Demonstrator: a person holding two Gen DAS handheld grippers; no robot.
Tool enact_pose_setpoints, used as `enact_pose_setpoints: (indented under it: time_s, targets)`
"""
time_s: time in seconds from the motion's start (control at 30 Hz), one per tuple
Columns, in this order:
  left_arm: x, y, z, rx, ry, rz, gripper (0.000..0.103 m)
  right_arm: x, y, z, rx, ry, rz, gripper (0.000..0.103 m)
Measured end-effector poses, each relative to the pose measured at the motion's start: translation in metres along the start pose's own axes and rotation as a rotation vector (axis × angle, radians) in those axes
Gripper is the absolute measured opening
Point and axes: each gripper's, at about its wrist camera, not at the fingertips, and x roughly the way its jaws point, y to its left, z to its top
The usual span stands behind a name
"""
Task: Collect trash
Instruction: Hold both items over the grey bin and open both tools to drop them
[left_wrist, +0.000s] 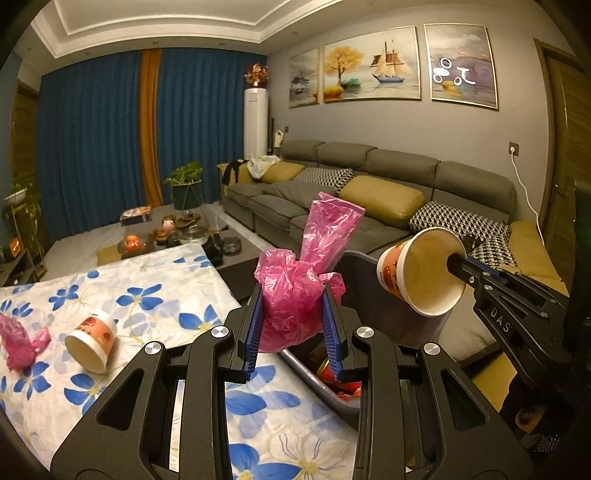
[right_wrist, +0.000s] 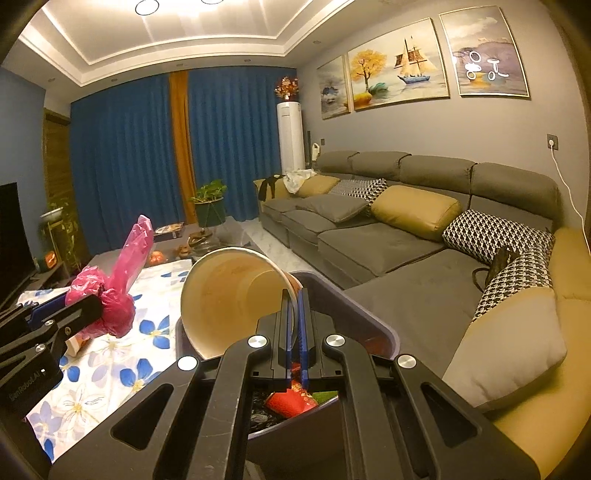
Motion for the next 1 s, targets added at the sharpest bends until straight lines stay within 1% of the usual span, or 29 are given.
enact_pose_setpoints:
  time_s: [0.23, 0.67, 1.0]
  targets:
    - [0.018, -0.003, 0.001, -0.008, 0.015, -0.02, 0.029, 0.01, -0.006, -0.001, 0.012, 0.011, -0.013, 0.004]
    - [0.049, -0.008, 0.002, -0.03, 0.023, -0.08, 0.03, 0.023, -0.013, 0.001, 0.027, 0.013, -0.035, 0.004]
    - [0.059, -0.005, -0.004, -0.04, 0.04, -0.078, 0.03, 0.028, -0.015, 0.002, 0.034, 0.016, -0.041, 0.004]
